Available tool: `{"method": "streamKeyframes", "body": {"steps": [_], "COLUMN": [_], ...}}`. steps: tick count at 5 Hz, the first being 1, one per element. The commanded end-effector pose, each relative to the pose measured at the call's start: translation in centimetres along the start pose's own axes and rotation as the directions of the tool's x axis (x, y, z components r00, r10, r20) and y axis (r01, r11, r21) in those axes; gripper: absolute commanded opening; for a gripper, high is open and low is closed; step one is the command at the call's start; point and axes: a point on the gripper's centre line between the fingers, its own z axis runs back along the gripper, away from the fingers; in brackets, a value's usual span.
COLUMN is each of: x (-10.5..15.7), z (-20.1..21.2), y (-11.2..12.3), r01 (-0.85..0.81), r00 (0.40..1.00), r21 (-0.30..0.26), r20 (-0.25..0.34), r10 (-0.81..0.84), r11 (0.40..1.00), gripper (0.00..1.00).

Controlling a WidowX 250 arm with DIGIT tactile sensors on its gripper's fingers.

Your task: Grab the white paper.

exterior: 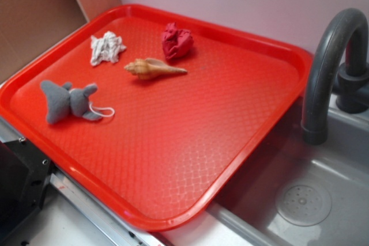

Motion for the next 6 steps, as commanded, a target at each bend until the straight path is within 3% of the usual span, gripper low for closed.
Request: {"method": "streamKeyframes", "body": {"steps": [1, 2, 3, 4, 5, 6], "x": [0.0, 2.0, 4.1, 5.2, 7.7, 9.5], "z": [0.0, -1.1, -1.9, -3.4, -5.8, -7.5], "y": [0.0, 2.2, 4.5, 6.7, 9.0, 10.5], "r01": [0.0, -0.244, -0.469, -0.665, -0.684, -0.693], "r00": [1.0, 0.966, 0.862, 0.698, 0.666, 0.66], "r21": [0.0, -0.003, 0.001, 0.025, 0.039, 0.073], "r20": [0.0, 0.087, 0.219, 0.374, 0.441, 0.465], "r10": [0.0, 0.243, 0.457, 0.61, 0.602, 0.59], "r11": [1.0, 0.97, 0.883, 0.746, 0.728, 0.717], "gripper": [1.0, 1.0, 1.0, 1.0, 1.0, 1.0]}}
